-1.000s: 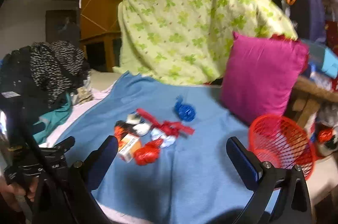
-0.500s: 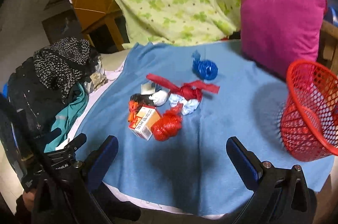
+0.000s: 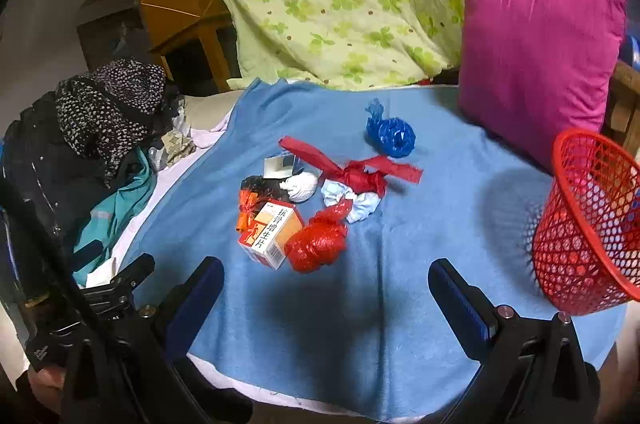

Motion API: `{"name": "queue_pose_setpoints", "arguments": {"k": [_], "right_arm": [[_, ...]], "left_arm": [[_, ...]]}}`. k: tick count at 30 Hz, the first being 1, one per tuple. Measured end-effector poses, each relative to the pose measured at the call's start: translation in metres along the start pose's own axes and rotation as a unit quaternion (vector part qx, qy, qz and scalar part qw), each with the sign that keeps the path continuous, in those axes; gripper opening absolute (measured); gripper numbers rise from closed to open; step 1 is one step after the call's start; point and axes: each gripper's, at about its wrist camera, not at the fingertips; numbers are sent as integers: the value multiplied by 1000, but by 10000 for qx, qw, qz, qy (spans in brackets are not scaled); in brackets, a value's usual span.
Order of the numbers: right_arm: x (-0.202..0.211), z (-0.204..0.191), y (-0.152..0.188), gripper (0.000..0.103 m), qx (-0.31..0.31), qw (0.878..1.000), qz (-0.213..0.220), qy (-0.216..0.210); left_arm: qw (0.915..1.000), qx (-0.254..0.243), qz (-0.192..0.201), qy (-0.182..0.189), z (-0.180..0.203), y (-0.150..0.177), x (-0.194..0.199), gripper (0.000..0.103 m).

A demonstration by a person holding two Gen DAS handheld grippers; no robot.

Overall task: Collect trash
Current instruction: 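Move both tools toward the trash pile on the blue cloth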

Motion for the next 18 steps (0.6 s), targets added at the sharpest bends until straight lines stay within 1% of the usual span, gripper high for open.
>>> {"name": "queue_pose_setpoints", "arguments": {"k": [6,10,14,15,16,18], "right_arm": [[-14,0,-6,103,-97,9999,-79,-66],[-42,-4,-17,103,-119,9997,-189,-64],[-83,-7,-27,101,-150,9992,-369,-48],[-94,-7,-31,96,-150,9990,-430,-38],[-105,-8,-34,87,-168,9986,-496,-39],[-127,-6,-40,78,-297,9973,-677,-41]], "left_arm": [[10000,-29,-2,-49,1,0,-6,103],[9999,-19,-95,-87,-2,2,-17,103],[9997,17,-171,-168,-10,3,-29,103],[9997,24,-196,-174,-11,3,-32,103],[9996,36,-231,-179,-14,3,-36,103],[9994,64,-265,-191,-18,3,-40,103]]}}
Point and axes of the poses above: each gripper's, at about its wrist camera, not at the fingertips, and x roughly against the way its jaws point, z to its right, y to its underside, and after that the axes turned 13 degrees about -z, right-handed
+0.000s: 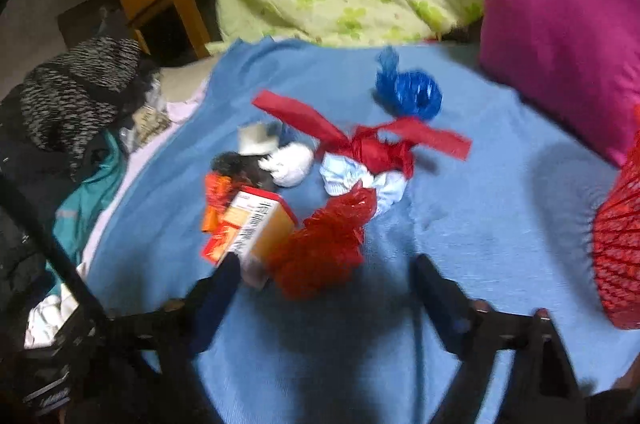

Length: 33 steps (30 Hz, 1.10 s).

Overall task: Collect trash
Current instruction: 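Move both tools toward the trash pile on the blue cloth, then grasp the red mesh bag with the right tool while the left tool grasps the medicine box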

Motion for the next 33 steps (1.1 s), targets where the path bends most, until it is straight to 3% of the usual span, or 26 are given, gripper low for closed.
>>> {"name": "queue_pose_setpoints", "arguments": {"k": [5,9,11,18,25,27,29,33], "right_arm": [[-52,16,-19,68,-645,9965,-416,-327],[-71,18,-24,56,-724,9943,-572,-541],[-67,19,-22,49,-646,9954,-459,-547],[-28,39,-8,48,-591,9975,-79,-389],[31,74,17,48,-615,9970,381,-272],[45,82,23,48,-588,9968,514,-194],[61,88,30,48,-568,9958,705,-109],[85,97,40,48,-602,9930,1009,-72]], "left_arm": [[9999,-69,14,90,-2,-4,-6,103],[9995,-91,-82,297,0,-12,-12,103],[9987,-117,-150,470,6,-18,-16,103],[9921,-427,-371,1121,52,-44,-37,102],[9824,-408,-1034,1502,91,-59,-84,74],[9795,-373,-1200,1572,95,-58,-93,54],[9779,-331,-1288,1614,97,-55,-97,52],[9817,-298,-1045,1564,97,-51,-83,51]]}}
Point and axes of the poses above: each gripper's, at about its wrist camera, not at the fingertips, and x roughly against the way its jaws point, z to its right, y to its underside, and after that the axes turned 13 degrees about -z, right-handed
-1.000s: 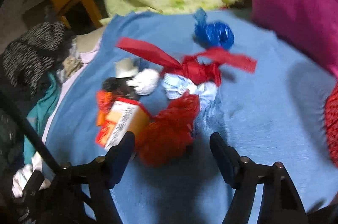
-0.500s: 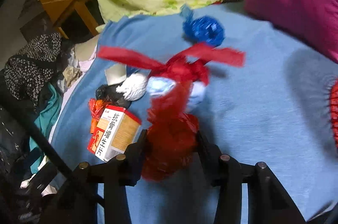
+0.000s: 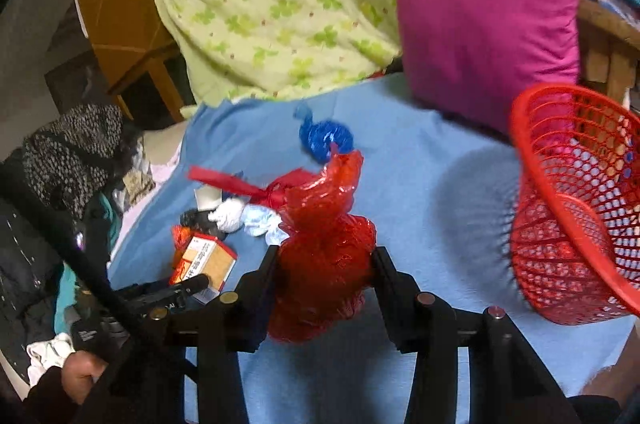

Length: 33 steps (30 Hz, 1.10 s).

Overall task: Collect trash
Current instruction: 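Grasp the red mesh bag with the right tool while the left tool grasps the medicine box, then carry both items over the red wastebasket and open both tools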

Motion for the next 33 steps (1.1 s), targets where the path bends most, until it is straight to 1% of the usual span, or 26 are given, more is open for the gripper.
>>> {"name": "queue_pose_setpoints", "arguments": {"k": [2,4,7,10,13,15,18,22,24,26,28,31,33], "right_arm": [[13,5,1,48,-22,9998,187,-8],[28,12,2,48,-25,9993,381,8],[50,22,0,48,-83,9981,616,13],[77,39,-2,48,-226,9958,888,60],[106,57,-4,48,-356,9921,1168,289],[122,71,-5,48,-513,9895,1306,356],[148,100,-2,48,-788,9839,1502,570],[173,138,5,48,-1139,9765,1663,757],[181,155,6,48,-1341,9728,1709,802],[185,173,7,48,-1538,9710,1666,761],[183,185,7,50,-1687,9697,1605,736],[176,197,6,50,-1819,9695,1483,702],[171,204,9,53,-1907,9693,1412,640]], "left_arm": [[9997,-118,221,-7,7,9,16,51],[9991,-226,361,-58,15,16,29,51],[9972,-416,614,134,35,25,60,51],[9937,-691,832,275,62,25,86,51],[9868,-1146,1055,443,101,23,113,51],[9802,-1461,1191,605,131,21,131,51],[9713,-1803,1243,931,174,14,146,51],[9603,-2198,1255,1177,233,5,151,51],[9559,-2371,1209,1241,257,-3,146,51],[9539,-2473,1056,1329,278,-6,141,51],[9520,-2590,932,1337,301,-10,130,52],[9503,-2721,808,1277,326,-9,116,52],[9491,-2807,745,1220,340,-8,106,55]]}}
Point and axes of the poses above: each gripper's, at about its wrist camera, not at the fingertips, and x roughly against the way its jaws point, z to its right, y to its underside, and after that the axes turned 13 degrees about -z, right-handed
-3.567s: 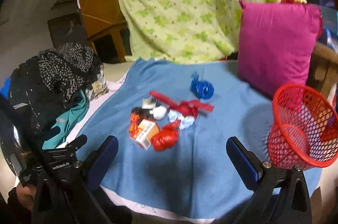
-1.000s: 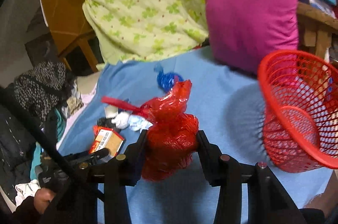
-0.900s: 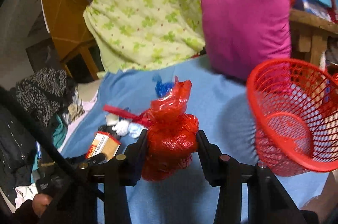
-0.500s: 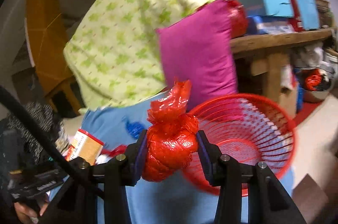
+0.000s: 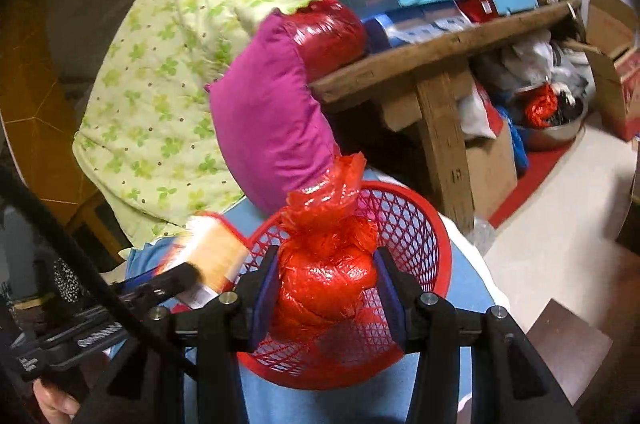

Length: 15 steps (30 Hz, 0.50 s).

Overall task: Collect trash
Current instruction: 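Carry both items over the red wastebasket and open both tools, then return both tools to the trash pile on the cloth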

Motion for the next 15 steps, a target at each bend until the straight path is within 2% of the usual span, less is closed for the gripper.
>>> {"name": "queue_pose_setpoints", "arguments": {"k": [1,2,3,4,9,13,15], "right_arm": [[-2,2,1,56,-35,10000,-48,-16],[-5,4,2,60,-87,9999,-115,-71],[-5,7,4,69,-121,9998,-142,-89],[-7,9,4,71,-188,9996,-148,-131],[-5,4,5,71,-202,9995,35,-232],[3,-22,8,71,78,9990,285,-332],[7,-38,11,71,269,9979,367,-462]], "left_arm": [[10000,-9,-27,-6,2,0,-4,57],[10000,16,-56,13,2,2,-6,64],[10000,41,-42,50,2,3,-6,66],[9999,54,-9,92,1,6,-4,66],[9995,98,283,-25,-17,23,22,66],[9982,401,418,-125,-52,52,48,67],[9965,586,493,-343,-78,73,61,67]]}}
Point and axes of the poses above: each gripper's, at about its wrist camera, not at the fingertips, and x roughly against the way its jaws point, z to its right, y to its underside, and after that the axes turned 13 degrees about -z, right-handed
